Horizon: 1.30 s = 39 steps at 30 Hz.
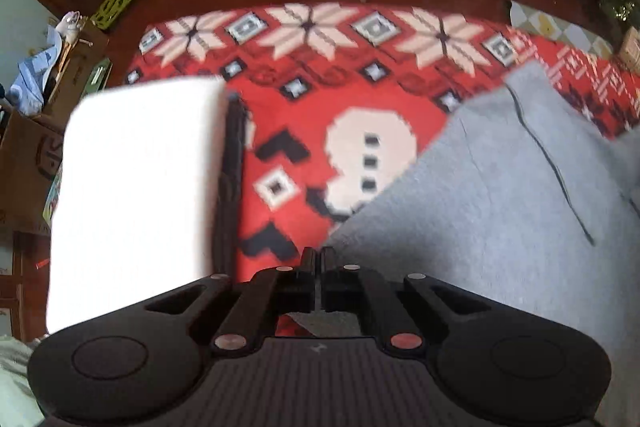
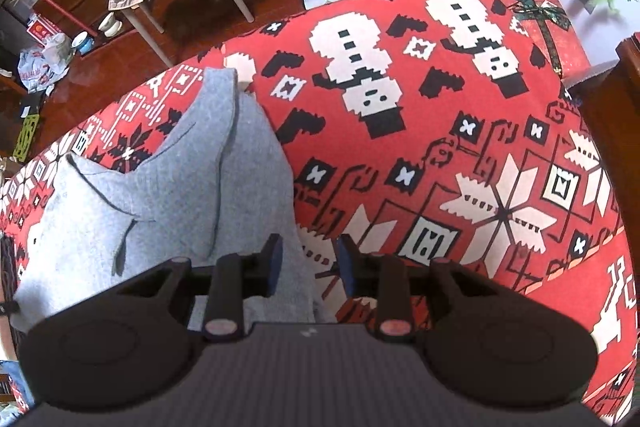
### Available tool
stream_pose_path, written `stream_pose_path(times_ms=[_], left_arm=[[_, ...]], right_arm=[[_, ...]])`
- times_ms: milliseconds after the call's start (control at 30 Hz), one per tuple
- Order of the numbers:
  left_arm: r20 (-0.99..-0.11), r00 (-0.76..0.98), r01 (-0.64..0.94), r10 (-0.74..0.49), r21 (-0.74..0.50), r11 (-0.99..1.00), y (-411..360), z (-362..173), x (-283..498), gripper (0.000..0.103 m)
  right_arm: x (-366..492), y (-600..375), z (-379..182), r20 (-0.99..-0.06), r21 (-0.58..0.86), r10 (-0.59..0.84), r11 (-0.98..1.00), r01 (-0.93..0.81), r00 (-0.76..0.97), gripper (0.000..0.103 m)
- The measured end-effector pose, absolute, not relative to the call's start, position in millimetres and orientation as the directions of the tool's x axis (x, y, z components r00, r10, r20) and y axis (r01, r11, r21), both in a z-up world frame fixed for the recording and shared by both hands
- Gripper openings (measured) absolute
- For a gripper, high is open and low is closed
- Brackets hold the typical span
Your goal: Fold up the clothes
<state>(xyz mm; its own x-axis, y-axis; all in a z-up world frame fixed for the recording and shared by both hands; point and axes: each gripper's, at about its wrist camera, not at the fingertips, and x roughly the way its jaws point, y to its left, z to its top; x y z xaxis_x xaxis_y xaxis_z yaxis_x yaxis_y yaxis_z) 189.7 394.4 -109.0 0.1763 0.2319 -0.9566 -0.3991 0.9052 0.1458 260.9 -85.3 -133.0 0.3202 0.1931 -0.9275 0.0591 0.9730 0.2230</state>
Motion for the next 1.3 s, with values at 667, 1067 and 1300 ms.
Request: stream_pose_path(times_ms=[667,1067,1300], left_arm=[[-0.967,0.099,-0.407,0.233,0.175,0.896,403.8,-124.7,190.1,0.018],[-0.972,0.235,-0.331,-0.029,-0.108,0.937,316.3,-86.0,230.2,0.025],[-0.935,0.258,-0.232,-0.244,-0.305,0.924,233.2,-91.5,265.5,0.029]], right_arm=[[251.8,-96.3,-150.0,-0.954,0.138,0.119,0.989,0.053,0.275,0.032],[228.6,-53.7,-150.8,-0.916,0.305,0.297,0.952,-0.013,0.269,0.031],[210.6,-9.0,-157.9,-0.922,0.302,0.326,0.943,-0.138,0.211,0.032]])
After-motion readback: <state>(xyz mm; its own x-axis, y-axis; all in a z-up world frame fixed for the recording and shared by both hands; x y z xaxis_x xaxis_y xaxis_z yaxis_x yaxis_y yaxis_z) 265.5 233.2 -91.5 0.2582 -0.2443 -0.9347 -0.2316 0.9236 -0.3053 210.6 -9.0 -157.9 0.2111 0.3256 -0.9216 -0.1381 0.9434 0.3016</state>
